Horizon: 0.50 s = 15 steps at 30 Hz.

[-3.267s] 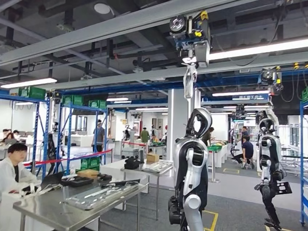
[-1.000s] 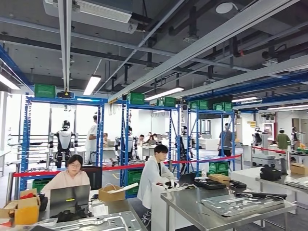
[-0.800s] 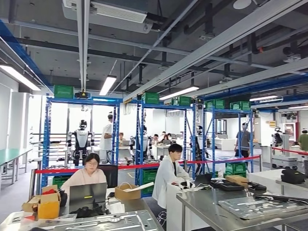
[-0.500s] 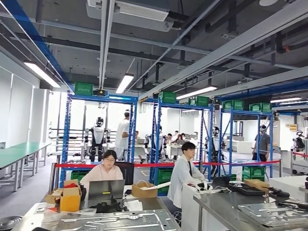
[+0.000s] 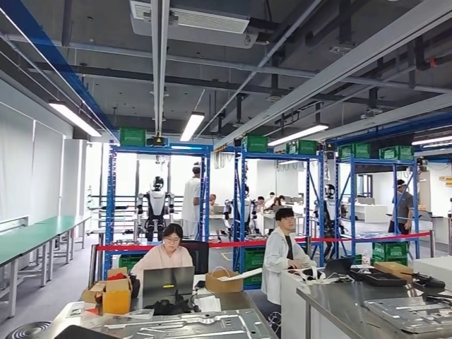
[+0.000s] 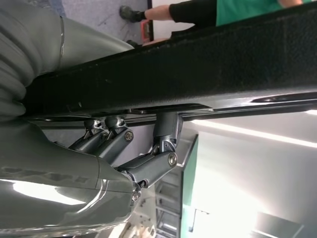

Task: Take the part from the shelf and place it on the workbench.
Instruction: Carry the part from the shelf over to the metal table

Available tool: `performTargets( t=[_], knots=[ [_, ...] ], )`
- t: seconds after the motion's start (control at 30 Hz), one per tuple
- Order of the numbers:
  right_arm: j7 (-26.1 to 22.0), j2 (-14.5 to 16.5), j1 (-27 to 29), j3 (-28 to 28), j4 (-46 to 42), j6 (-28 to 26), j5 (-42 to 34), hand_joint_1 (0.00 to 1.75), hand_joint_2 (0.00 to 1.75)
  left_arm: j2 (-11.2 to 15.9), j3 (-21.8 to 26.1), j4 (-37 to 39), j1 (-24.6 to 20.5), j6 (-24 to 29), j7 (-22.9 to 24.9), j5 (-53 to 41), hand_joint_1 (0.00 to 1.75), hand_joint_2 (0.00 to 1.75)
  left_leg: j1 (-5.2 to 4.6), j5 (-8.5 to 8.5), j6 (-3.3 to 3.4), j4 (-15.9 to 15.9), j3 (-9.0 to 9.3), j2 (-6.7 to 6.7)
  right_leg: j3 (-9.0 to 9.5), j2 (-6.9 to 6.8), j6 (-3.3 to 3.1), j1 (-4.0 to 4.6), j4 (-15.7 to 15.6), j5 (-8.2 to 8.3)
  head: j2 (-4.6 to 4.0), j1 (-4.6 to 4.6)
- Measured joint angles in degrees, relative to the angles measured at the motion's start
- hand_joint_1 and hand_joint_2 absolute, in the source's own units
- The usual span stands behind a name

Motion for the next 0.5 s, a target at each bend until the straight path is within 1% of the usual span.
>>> performTargets(
  t=[0.03, 0.07, 0.1, 0.13, 0.17, 0.2, 0.23, 0.27, 0.3, 0.33, 0.4, 0.43, 0.47, 0.5],
  knots=[
    [0.0, 0.0, 0.0, 0.0, 0.1, 0.0, 0.0, 1.75, 1.75, 0.0, 0.0, 0.0, 0.0, 0.0, 0.0, 0.0, 0.00, 1.75, 0.22, -1.60, -0.33, 3.6, -1.50, 0.13, -0.03, -0.23, 0.00, -0.03, 0.0, 0.00, 0.00, 0.01],
    [0.0, 0.0, 0.1, 0.0, 0.2, 0.0, 0.0, 1.75, 1.75, 0.0, 0.0, 0.0, 0.0, 0.0, 0.0, 0.0, 0.00, 1.75, 0.47, -2.43, -0.65, 6.1, -2.55, 0.24, -0.03, -0.44, 0.03, -0.08, 0.0, -0.01, 0.00, 0.01],
    [0.0, 0.0, 0.2, 0.0, 0.3, 0.0, 0.0, 1.75, 1.75, 0.0, 0.0, 0.0, 0.1, 0.0, 0.0, 0.0, 0.00, 1.75, 0.73, -2.30, -0.97, 7.0, -2.82, 0.35, -0.04, -0.60, 0.13, -0.17, 0.1, -0.05, 0.00, 0.01],
    [0.0, 0.0, 0.2, 0.0, 0.3, 0.0, 0.0, 1.75, 1.75, 0.0, 0.0, 0.0, 0.1, 0.0, 0.0, 0.0, 0.00, 1.75, 1.02, -1.15, -1.32, 5.6, -2.02, 0.51, -0.04, -0.72, 0.31, -0.31, 0.2, -0.13, 0.00, 0.01],
    [0.0, 0.0, 0.2, 0.0, 0.4, 0.0, 0.0, 1.75, 1.75, 0.0, 0.0, 0.0, 0.1, 0.0, 0.0, 0.0, 0.00, 1.75, 1.35, 0.73, -1.71, 2.4, -0.28, 0.77, -0.03, -0.78, 0.60, -0.48, 0.4, -0.29, 0.00, 0.01],
    [0.0, 0.0, 0.2, 0.0, 0.4, 0.0, 0.0, 1.75, 1.75, 0.0, 0.0, 0.0, 0.1, 0.0, 0.0, 0.0, 0.00, 1.75, 1.59, 2.13, -2.13, -1.2, 1.62, 1.08, -0.10, -0.81, 1.01, -0.58, 0.7, -0.53, 0.00, 0.01],
    [0.0, 0.0, 0.2, 0.0, 0.4, 0.0, 0.0, 1.75, 1.75, -0.1, 0.0, 0.0, 0.1, 0.0, -0.1, 0.0, 0.00, 1.75, 1.74, 3.13, -2.19, -4.3, 3.16, 1.31, -0.30, -0.82, 1.44, -0.57, 1.3, -0.81, 0.00, 0.01],
    [0.0, 0.1, 0.1, 0.0, 0.3, 0.0, 0.0, 1.75, 1.75, -0.1, 0.0, 0.0, 0.0, 0.0, -0.1, 0.0, 0.00, 1.75, 1.76, 3.48, -1.98, -6.1, 4.02, 1.46, -0.54, -0.81, 1.84, -0.52, 1.7, -0.98, 0.00, -0.01],
    [0.0, 0.1, 0.2, 0.0, 0.3, 0.0, 0.0, 1.75, 1.75, -0.1, 0.0, 0.0, 0.0, 0.0, -0.1, 0.0, 0.00, 1.75, 1.60, 3.23, -1.55, -6.6, 4.18, 1.49, -0.77, -0.81, 2.13, -0.44, 1.9, -1.06, 0.00, -0.03],
    [0.0, 0.1, 0.2, 0.0, 0.4, 0.0, 0.0, 1.75, 1.75, -0.1, 0.0, 0.0, 0.0, 0.0, -0.1, 0.0, 0.00, 1.75, 1.43, 3.26, -0.93, -6.7, 4.08, 1.41, -0.91, -0.83, 2.32, -0.45, 2.1, -1.05, 0.00, -0.04],
    [0.0, 0.1, 0.2, 0.0, 0.4, 0.0, 0.1, 1.75, 1.75, -0.1, 0.0, 0.0, 0.1, 0.0, -0.1, 0.0, 0.00, 1.75, 1.25, 3.33, -0.05, -6.7, 4.06, 1.33, -1.05, -0.78, 2.73, -0.70, 2.4, -1.46, 0.00, -0.06],
    [0.0, 0.1, 0.2, 0.0, 0.4, 0.0, 0.1, 1.75, 1.75, -0.1, 0.0, 0.0, 0.1, 0.0, -0.1, 0.0, 0.00, 1.75, 1.23, 3.37, 0.31, -6.8, 4.10, 1.28, -1.54, -0.71, 2.93, -0.81, 3.6, -2.32, 0.00, -0.06],
    [0.0, 0.1, 0.2, 0.0, 0.4, -0.1, 0.1, 1.75, 1.75, -0.1, 0.0, 0.0, 0.1, 0.0, -0.1, 0.0, 0.00, 1.75, 1.21, 3.37, 0.64, -6.8, 4.14, 1.25, -2.60, -0.63, 3.12, -0.87, 6.0, -3.73, 0.00, -0.06],
    [0.0, 0.1, 0.2, -0.1, 0.4, -0.1, 0.1, 1.75, 1.75, -0.1, 0.0, 0.0, 0.1, 0.0, -0.1, 0.0, 0.00, 1.75, 1.11, 3.32, 0.88, -6.8, 4.15, 1.23, -4.33, -0.56, 3.19, -0.89, 9.6, -5.49, 0.00, -0.06]
  ],
)
